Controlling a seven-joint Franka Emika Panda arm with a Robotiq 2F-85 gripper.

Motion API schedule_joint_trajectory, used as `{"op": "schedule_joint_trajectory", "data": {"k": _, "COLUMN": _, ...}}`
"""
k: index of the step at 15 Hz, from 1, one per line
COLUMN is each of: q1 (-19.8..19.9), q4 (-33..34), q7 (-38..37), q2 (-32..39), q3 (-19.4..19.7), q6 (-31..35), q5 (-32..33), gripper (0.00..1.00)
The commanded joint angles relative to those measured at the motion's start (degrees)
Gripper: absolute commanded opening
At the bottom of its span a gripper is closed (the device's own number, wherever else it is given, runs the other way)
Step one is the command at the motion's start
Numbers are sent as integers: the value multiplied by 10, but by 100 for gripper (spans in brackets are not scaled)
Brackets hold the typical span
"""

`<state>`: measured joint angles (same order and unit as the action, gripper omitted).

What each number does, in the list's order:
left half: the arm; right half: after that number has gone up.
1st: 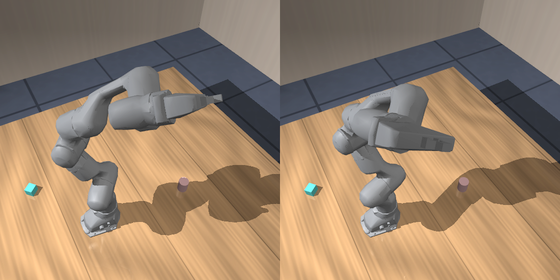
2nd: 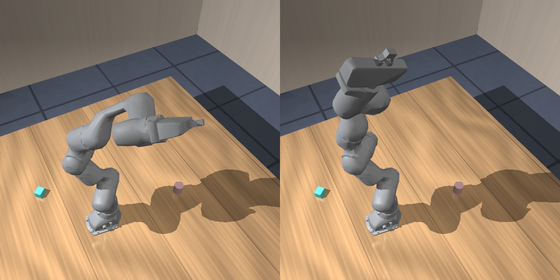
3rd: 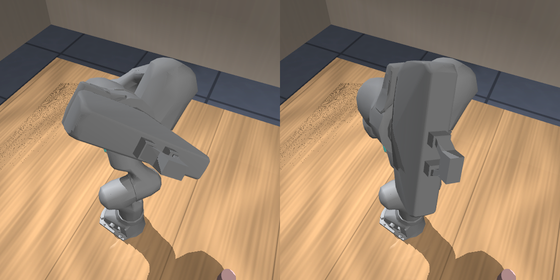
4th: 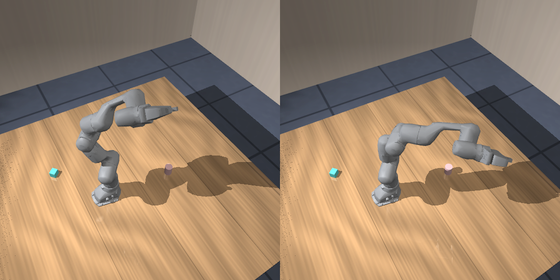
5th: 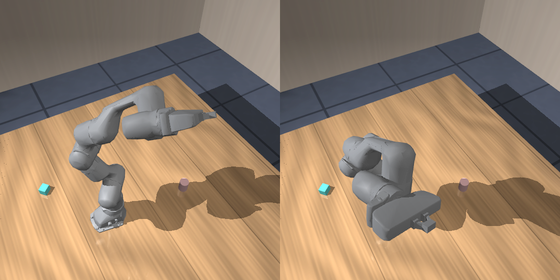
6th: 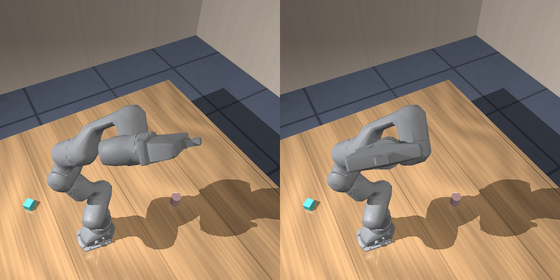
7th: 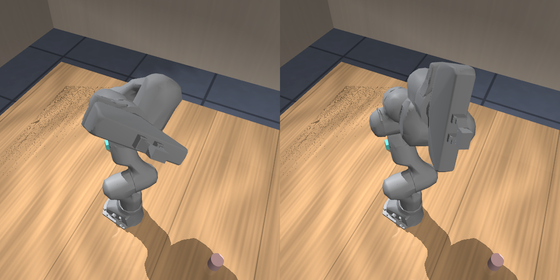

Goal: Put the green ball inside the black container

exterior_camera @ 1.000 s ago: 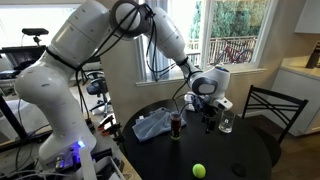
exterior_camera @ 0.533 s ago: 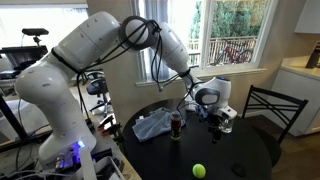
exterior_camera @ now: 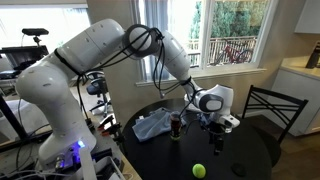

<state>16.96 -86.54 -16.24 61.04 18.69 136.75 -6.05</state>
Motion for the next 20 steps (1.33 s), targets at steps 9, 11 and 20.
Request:
{"op": "schedule_joint_trajectory", "data": {"k": 9, "q1": 18, "q4": 18, "q7": 2, "q2": 18, "q3": -19, "q6": -1, "q5": -5, "gripper": 100}}
{"op": "schedule_joint_trajectory", "data": {"k": 11, "q1": 24, "q4": 26, "q7": -5, "q2": 38, "q3": -29, "q6": -16, "q5": -14, "gripper": 100}}
{"op": "schedule_joint_trajectory", "data": {"k": 20, "q1": 19, "q4": 90, "q7": -36, "q2": 125, "q3": -19, "q6": -60, "q5": -7, "gripper": 100}}
